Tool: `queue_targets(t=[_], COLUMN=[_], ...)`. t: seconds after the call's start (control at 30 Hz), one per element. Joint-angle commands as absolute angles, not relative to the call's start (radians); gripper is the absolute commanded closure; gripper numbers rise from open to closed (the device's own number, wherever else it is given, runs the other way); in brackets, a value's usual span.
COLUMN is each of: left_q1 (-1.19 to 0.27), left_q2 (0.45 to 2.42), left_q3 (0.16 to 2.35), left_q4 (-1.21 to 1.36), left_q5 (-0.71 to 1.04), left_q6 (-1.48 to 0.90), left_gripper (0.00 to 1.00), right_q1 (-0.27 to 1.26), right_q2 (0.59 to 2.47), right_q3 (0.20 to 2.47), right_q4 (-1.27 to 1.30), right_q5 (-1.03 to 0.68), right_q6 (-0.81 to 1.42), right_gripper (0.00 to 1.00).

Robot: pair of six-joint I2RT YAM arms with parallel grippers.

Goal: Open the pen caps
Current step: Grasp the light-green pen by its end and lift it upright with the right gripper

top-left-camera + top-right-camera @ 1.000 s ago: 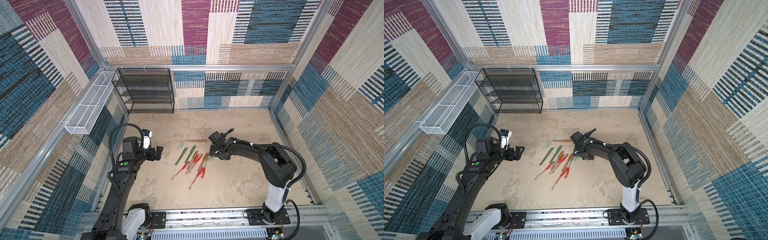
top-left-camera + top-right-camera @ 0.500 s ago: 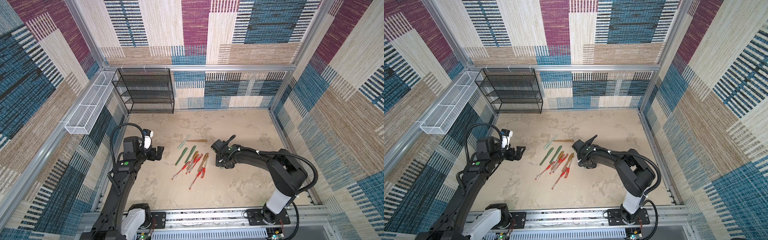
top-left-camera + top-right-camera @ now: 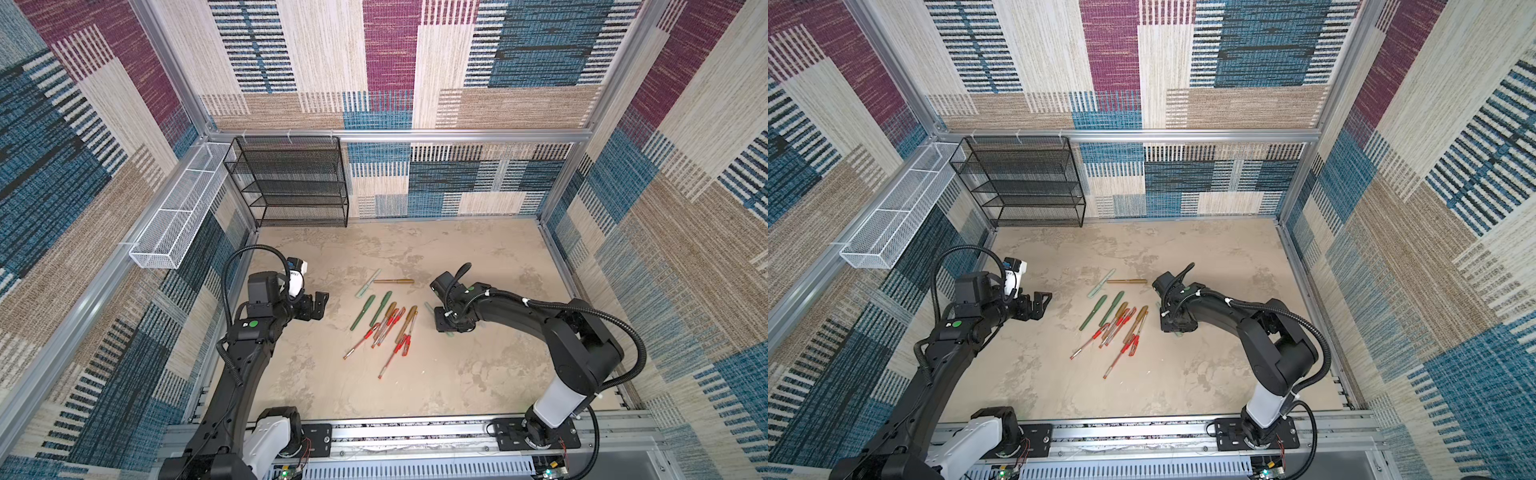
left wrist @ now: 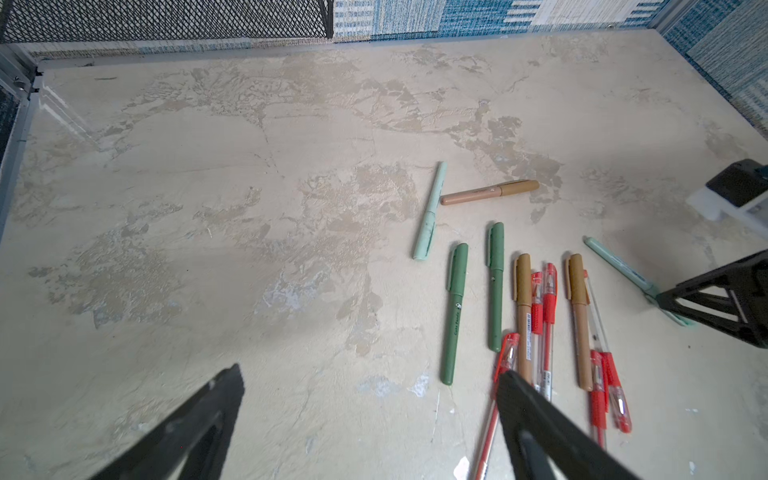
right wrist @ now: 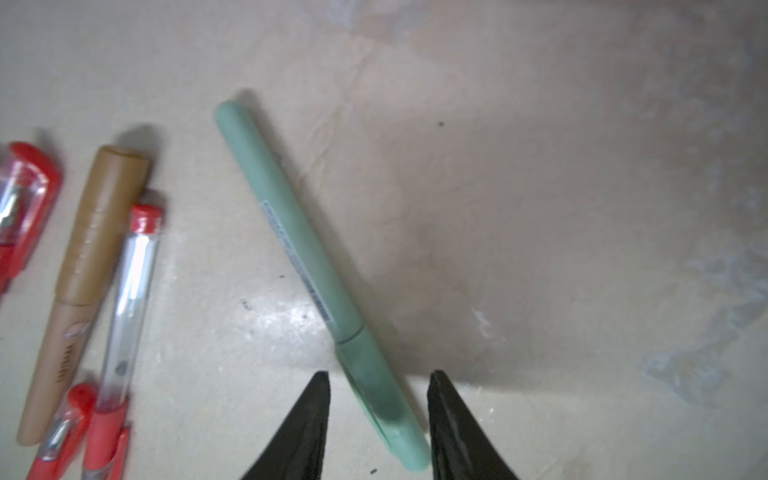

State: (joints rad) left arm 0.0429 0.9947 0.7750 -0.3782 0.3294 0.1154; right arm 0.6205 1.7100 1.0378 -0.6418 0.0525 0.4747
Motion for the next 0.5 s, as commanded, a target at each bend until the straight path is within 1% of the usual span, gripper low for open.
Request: queue_targets(t=[0.0,0.17,0.23,0.27,0.3,0.4,0.47], left_q1=[0.044,0.042,0.042,0.041,0.040,0.035,0.033], left_q2=[0.996,0.998,0.999,1.000,1.001,0.999,0.996], left_q3=[0.779,0.778,0.777,0.779,0.779,0.779,0.781], left_q4=[-0.373,-0.373,-0.374,-0.372,-0.371,-0.371,-0.374], left_q5=[0.359,0.373,0.379,0.378,0.376,0.383,0.394], left_q6=[0.133,0.135,0.135,0.134,0.134,0.137,0.136], left_gripper=[0.01,0.02,0.02,0.02,0.02,0.02,0.03], right_q1=[0.620,0.608,0.604,0.604,0.604,0.604,0.604], right_q2=[1.738,1.756,1.762,1.762,1.760,1.741,1.723], right_q3=[1.054,1.032,1.029,1.030,1.029,1.015,1.003], right_q4=[-0.640,-0.634,-0.637,-0.642,-0.643,-0.638,-0.629], right_q5=[0.018,0.041,0.044,0.047,0.047,0.051,0.049], right_q6=[0.351,0.304,0.297,0.296,0.293,0.299,0.303], right_gripper=[0.60,0.62,0.68,0.69,0.73,0.79,0.80])
